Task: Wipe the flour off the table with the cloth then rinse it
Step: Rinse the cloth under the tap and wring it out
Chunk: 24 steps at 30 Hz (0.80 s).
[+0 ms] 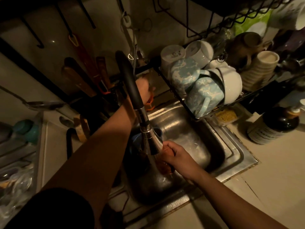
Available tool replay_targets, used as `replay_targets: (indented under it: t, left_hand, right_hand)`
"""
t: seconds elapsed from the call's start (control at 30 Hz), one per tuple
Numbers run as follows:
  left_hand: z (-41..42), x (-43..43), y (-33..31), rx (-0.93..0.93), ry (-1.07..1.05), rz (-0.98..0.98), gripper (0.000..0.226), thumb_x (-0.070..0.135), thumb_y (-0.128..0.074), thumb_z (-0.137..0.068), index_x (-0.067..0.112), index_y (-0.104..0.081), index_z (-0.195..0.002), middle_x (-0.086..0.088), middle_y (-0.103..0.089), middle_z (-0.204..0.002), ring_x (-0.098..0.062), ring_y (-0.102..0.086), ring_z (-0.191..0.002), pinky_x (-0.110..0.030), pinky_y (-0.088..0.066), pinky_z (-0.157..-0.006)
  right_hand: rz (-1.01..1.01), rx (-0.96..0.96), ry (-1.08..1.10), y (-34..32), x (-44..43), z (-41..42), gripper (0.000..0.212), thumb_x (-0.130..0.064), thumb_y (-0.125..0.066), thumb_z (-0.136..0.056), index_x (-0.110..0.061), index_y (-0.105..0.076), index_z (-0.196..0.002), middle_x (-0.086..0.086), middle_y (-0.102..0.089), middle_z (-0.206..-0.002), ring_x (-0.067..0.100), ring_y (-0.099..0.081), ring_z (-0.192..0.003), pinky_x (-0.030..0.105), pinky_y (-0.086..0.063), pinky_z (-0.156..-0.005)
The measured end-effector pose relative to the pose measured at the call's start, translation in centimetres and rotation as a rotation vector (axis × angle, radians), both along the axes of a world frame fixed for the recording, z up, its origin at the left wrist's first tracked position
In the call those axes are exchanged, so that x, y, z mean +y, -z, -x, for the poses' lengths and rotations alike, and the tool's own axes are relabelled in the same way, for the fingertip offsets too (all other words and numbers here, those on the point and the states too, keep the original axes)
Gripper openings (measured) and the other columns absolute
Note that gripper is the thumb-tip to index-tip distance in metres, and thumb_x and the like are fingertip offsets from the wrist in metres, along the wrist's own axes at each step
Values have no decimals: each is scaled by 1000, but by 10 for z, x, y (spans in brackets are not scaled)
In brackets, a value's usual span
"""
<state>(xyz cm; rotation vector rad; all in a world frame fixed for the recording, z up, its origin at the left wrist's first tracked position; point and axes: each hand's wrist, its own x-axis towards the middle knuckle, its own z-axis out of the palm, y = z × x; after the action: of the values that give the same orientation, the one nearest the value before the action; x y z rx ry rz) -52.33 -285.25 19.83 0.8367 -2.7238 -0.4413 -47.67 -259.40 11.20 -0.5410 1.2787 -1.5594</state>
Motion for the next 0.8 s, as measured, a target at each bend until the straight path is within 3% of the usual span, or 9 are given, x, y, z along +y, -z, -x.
replay_targets:
  t: [0.1,0.17,0.23,0.3,0.43,0.57,0.67,0.8]
  left_hand:
    - [1,-4,8,-8,-4,2,46,10,-62,-90,5,-52,-135,-21,-56,-133,-36,-54,-120,-39,-44,-101]
    - [2,-6,14,-20,-31,6,33,5,-56,-91,4,-59,-124,-23,-59,-123,-38,-58,-109,-42,-50,-91]
    - [2,-2,18,46,-46,-46,25,5,-49,-92,-1,-61,-114,-26,-60,-110,-44,-59,-97,-46,-53,-80]
    - [2,-2,21,97,-65,-47,24,0,-51,-90,1,-64,-111,-20,-61,-105,-40,-59,-99,-42,-52,-82]
    - [6,-11,18,76,-75,-85,38,-3,-60,-82,10,-64,-117,-13,-64,-113,-31,-62,-102,-36,-52,-86]
    - [15,-10,15,55,-155,-69,36,0,-57,-84,10,-63,-119,-5,-60,-97,-31,-63,-104,-37,-52,-88]
    - [21,-7,10,56,-258,-90,36,5,-53,-90,13,-63,-123,-11,-67,-113,-29,-63,-109,-37,-51,-91]
    - [22,-11,9,38,-293,-117,37,7,-53,-91,15,-65,-125,-15,-67,-113,-31,-63,-110,-38,-52,-91]
  right_hand:
    - [-27,-28,1,2,-2,1,25,-22,-76,-80,-13,-67,-101,10,-61,-75,18,-57,-56,26,-47,-49]
    - [-59,8,5,3,-4,3,32,-27,-78,-74,-17,-69,-103,7,-65,-78,17,-61,-60,26,-48,-51]
    - [-48,-2,8,3,-5,5,34,-21,-78,-78,-13,-68,-109,4,-67,-79,17,-64,-62,26,-50,-51]
    - [-32,-27,10,1,-5,7,25,-9,-73,-88,-5,-64,-112,2,-67,-74,14,-64,-59,24,-49,-49]
    - [-18,-41,22,-1,-4,10,21,2,-67,-90,-2,-63,-110,-2,-69,-70,9,-64,-55,20,-48,-47]
    - [9,-50,38,0,-4,10,22,1,-67,-91,-5,-64,-111,4,-70,-79,16,-67,-62,26,-53,-52]
    - [23,-51,44,1,-5,8,22,-2,-65,-93,-9,-64,-114,3,-70,-75,21,-67,-60,29,-54,-52]
    - [45,-2,77,4,-6,5,21,-3,-66,-93,-12,-65,-111,1,-71,-73,18,-66,-59,27,-52,-53]
